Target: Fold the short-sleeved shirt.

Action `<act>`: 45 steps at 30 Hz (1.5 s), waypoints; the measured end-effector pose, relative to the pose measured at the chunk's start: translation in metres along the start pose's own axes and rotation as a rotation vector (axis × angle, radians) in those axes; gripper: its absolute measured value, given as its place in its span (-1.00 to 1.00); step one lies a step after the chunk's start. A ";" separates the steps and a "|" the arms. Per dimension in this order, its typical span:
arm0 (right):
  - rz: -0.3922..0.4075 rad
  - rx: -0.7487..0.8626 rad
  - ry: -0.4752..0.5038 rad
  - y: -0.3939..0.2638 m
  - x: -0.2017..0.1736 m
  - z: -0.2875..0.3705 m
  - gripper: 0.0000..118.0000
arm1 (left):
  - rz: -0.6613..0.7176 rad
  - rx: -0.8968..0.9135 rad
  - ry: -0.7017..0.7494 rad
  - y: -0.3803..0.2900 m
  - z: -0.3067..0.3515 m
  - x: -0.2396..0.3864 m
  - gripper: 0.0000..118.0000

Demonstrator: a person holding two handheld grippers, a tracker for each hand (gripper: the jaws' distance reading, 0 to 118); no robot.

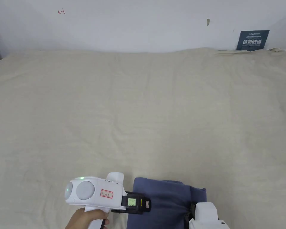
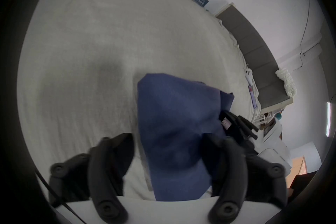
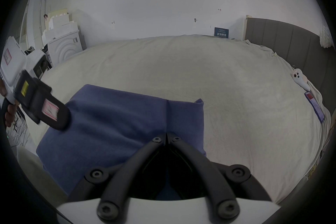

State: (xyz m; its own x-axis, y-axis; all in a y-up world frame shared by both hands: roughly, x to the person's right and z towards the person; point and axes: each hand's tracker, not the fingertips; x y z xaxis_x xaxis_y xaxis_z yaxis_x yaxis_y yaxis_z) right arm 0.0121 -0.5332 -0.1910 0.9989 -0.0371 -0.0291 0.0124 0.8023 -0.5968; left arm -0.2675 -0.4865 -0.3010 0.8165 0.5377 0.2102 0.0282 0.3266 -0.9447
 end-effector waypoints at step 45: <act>0.008 0.472 -0.079 0.179 0.043 0.113 -1.00 | 0.142 0.146 0.648 0.058 0.276 -0.229 -0.76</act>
State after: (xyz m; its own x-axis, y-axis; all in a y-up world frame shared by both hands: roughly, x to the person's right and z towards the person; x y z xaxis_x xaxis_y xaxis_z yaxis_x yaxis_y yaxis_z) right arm 0.0621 -0.3236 -0.2089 0.9992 0.0007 0.0397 0.0060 0.9860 -0.1669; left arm -0.6118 -0.3758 -0.3343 0.9884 0.0234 -0.1498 -0.1459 0.4135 -0.8988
